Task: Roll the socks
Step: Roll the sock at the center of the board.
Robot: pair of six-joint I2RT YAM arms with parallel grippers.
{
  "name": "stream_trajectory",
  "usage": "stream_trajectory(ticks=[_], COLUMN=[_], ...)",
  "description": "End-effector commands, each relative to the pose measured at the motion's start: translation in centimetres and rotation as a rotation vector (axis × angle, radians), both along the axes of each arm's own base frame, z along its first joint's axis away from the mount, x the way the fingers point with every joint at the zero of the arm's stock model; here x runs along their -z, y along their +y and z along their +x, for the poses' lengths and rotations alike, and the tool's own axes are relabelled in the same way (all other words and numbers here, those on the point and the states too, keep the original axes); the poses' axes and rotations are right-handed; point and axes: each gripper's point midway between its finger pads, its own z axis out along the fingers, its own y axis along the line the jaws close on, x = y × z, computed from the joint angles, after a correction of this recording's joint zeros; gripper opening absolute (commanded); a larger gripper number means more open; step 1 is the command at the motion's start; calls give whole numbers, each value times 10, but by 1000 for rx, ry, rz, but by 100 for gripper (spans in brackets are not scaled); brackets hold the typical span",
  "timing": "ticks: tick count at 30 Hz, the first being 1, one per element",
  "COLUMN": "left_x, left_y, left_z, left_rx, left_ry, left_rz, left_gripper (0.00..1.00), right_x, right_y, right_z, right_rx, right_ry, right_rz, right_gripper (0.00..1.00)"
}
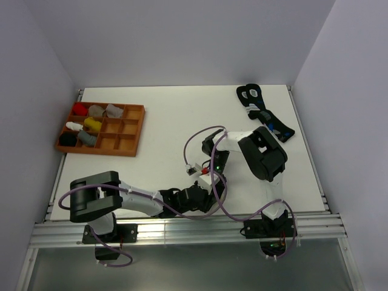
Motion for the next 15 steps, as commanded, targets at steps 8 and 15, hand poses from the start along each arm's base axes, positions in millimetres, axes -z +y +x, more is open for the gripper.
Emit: stream_trajectory(ticks=[8,15], left_x=[28,39], left_y=[8,15], left_z=[1,-4], left_rx=[1,-9], left_ry=[39,100], left_rz=[58,45], left_gripper=[34,14], right_x=[18,16], right_y=[-7,-3], right_z=[13,14], right_rx=[-52,-28], right_ry=[-79,-91], right_rz=[-19,4], right_gripper=[20,21])
